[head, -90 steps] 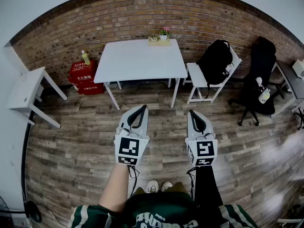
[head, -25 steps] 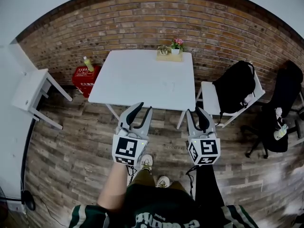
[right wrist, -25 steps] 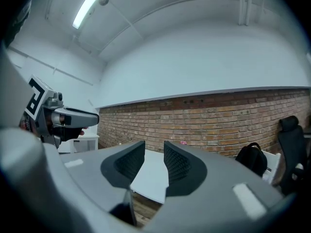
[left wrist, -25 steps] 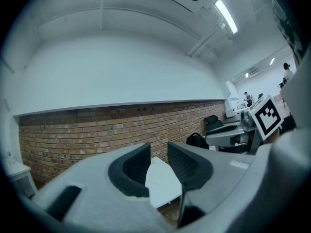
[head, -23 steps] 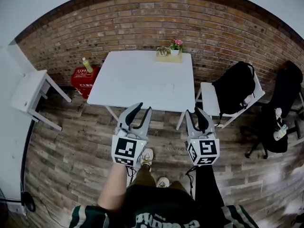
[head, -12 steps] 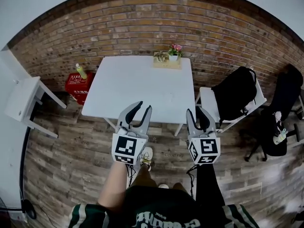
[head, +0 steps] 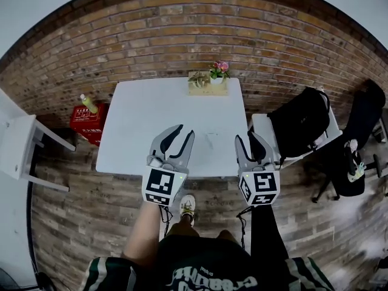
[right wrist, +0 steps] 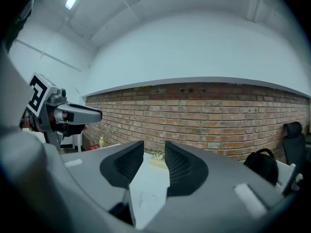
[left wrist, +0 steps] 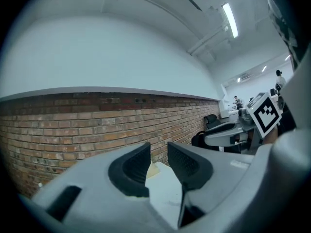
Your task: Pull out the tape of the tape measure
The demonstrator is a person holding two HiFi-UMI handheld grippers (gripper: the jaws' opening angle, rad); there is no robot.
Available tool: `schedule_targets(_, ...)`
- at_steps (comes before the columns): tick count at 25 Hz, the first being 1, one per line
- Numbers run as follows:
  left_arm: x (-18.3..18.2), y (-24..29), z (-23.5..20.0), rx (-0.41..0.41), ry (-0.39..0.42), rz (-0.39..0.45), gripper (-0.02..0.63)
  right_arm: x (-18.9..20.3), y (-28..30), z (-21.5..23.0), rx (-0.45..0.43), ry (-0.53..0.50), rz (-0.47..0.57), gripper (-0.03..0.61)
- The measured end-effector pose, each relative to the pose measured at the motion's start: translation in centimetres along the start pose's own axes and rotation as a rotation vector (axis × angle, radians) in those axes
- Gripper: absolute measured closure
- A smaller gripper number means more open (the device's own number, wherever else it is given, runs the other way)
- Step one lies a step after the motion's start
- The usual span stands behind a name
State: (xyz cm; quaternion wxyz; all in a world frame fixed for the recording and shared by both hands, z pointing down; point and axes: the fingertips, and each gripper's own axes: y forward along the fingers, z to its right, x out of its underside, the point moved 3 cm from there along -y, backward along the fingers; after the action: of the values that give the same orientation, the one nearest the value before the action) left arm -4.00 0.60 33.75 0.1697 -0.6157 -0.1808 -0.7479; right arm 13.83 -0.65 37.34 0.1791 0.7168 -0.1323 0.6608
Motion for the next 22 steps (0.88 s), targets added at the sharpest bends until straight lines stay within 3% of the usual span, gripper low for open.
schedule_targets(12, 2.3, 9.9, -6.5, 0.166, -0.007, -0.005, 0.509, -0.4, 10.0, 2.6, 0.116, 0.014, -0.033, 0.42)
schedule_targets(22, 4.9, 13.9, -7.3, 0.303, -0.017, -0.003, 0.509, 1.8, 13.8, 2.6, 0.158, 0.013, -0.12, 0.42)
